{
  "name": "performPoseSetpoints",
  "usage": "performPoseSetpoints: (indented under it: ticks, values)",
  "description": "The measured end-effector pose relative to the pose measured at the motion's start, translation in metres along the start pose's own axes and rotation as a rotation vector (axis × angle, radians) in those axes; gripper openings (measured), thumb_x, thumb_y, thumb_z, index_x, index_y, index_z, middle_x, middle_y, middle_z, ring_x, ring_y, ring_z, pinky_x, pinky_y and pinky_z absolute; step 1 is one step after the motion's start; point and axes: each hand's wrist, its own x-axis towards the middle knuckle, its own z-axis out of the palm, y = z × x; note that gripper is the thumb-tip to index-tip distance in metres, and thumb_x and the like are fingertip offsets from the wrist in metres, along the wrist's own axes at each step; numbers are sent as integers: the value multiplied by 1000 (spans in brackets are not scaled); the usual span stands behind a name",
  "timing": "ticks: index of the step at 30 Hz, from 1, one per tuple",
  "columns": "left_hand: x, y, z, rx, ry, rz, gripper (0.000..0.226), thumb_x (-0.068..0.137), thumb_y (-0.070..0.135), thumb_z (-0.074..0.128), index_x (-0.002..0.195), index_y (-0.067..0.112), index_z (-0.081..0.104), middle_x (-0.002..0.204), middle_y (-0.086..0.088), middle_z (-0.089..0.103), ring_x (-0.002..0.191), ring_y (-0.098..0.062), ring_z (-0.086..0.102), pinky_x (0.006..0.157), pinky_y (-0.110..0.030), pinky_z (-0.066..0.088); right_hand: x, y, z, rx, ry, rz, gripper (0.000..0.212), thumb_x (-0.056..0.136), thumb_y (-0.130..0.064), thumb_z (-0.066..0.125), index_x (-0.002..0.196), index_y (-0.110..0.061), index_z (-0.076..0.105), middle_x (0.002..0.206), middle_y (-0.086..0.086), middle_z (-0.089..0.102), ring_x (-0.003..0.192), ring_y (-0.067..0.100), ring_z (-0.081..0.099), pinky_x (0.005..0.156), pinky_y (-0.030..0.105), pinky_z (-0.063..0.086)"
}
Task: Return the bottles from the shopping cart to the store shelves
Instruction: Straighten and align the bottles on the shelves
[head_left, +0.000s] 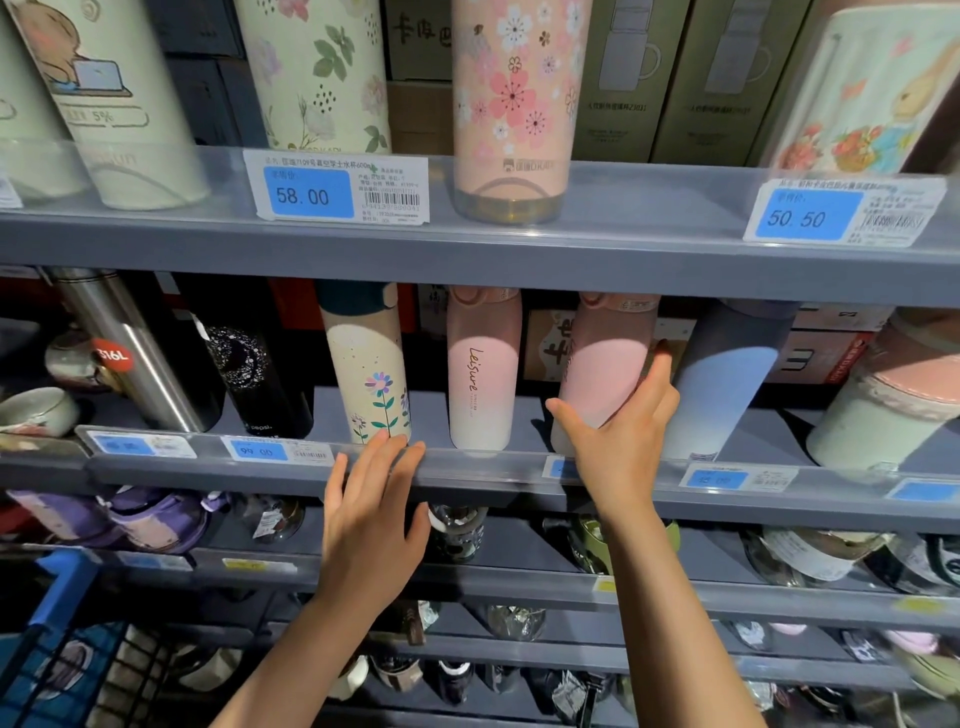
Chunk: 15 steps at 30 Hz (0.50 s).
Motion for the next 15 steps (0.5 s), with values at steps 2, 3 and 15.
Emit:
performPoseSetpoints:
  ticks: [2,3,15]
  values:
    - [0,1,0,0,0,-4,70,67,3,79,128,13,47,133,-9,55,134,-28,41,109,-60,29,2,0,-1,11,-3,12,110,70,-25,84,151,-11,11,143,16,29,128,33,37,100,41,37]
    - [0,1,0,-1,-2,-7,70,67,4,78,128,13,46,133,-9,55,134,-28,41,109,-60,29,3,0,-2,23,-10,22,109,70,-23,83,151,-11,10,143,16,30,128,32,38,99,40,37]
    - [2,-1,1,17,-15,-8,69,68,6,79,128,12,46,130,-9,56,133,-28,41,108,-61,32,3,2,-3,6,-34,23,114,70,-29,84,151,-11,6,147,16,24,133,33,33,108,45,34]
